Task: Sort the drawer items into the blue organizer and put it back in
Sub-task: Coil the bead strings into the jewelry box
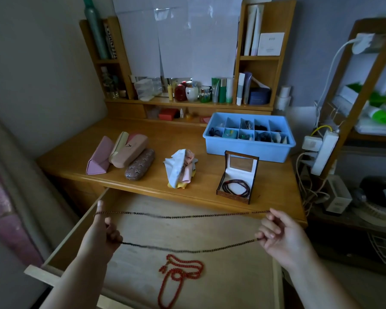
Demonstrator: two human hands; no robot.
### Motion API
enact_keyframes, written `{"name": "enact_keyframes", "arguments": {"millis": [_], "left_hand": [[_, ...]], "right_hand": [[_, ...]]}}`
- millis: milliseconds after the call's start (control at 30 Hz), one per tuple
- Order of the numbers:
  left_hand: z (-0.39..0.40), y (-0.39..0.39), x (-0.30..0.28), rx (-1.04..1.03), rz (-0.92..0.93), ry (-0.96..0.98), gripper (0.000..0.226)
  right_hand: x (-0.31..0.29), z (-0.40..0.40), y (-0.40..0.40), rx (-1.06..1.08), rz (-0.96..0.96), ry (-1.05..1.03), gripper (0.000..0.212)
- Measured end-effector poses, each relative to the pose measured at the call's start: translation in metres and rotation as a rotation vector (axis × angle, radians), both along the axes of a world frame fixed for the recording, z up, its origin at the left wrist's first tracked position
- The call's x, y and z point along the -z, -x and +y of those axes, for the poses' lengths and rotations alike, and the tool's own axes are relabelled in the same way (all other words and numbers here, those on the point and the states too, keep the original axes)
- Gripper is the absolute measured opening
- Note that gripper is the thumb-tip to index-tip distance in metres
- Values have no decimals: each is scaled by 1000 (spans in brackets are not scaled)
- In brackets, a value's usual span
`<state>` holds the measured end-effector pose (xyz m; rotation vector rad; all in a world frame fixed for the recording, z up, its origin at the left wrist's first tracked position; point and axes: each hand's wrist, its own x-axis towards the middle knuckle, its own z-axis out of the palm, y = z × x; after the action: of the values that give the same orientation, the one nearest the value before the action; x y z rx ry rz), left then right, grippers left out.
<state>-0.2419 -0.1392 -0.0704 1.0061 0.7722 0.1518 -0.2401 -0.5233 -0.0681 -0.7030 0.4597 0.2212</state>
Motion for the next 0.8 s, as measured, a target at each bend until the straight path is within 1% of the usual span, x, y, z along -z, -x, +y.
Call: {"name": "enact_keyframes", "arguments": {"millis": [33, 67, 133, 200, 300, 333, 367, 400, 467, 500, 533, 567, 633, 667, 700, 733, 800], "left_hand": [[0, 1, -1, -22, 9, 2, 56], [2, 2, -1, -41, 20, 23, 59], [6, 2, -1, -9, 23, 100, 55], [9, 4, -2, 48, 17, 134, 52], [14, 5, -2, 51, -80, 189, 46], [15, 6, -4, 70, -105, 197, 44], [17, 6, -5, 95, -103, 184, 45], [18, 6, -8, 105, -81, 143, 48], [19, 7, -16, 73, -19, -7, 49], [17, 9, -21, 44, -5, -114, 45], [12, 12, -27, 51, -15, -253, 40], [3, 15, -34, 106, -22, -434, 38], [-21, 21, -51, 306, -51, -856, 37], [-36, 24, -61, 435, -101, -1057, 34], [-52, 25, -70, 578, -157, -1215, 31], [-69, 25, -77, 722, -209, -1309, 29], [-103, 22, -85, 959, -237, -1412, 27]], "right_hand": [[-2, 2, -2, 33, -7, -34, 19], [-4, 3, -3, 71, -10, -70, 17], [-6, 3, -6, 116, -8, -91, 12], [-5, 2, -7, 112, -22, -89, 11], [-4, 2, -8, 79, -44, -62, 15], [-4, 3, -8, 48, -42, -52, 13], [-5, 2, -9, 18, -34, -52, 10], [-5, 0, -10, 0, -19, -68, 11], [-4, -6, -12, 24, 29, -124, 22], [-4, -7, -13, 50, 48, -146, 26], [-5, -7, -12, 72, 54, -162, 28], [-5, -5, -12, 83, 47, -173, 28], [-6, 2, -11, 71, 6, -159, 27], [-7, 7, -11, 45, -27, -133, 26], [-10, 13, -11, 4, -68, -101, 24], [-13, 19, -11, -54, -114, -68, 22], [-21, 33, -10, -205, -204, -6, 20]]}}
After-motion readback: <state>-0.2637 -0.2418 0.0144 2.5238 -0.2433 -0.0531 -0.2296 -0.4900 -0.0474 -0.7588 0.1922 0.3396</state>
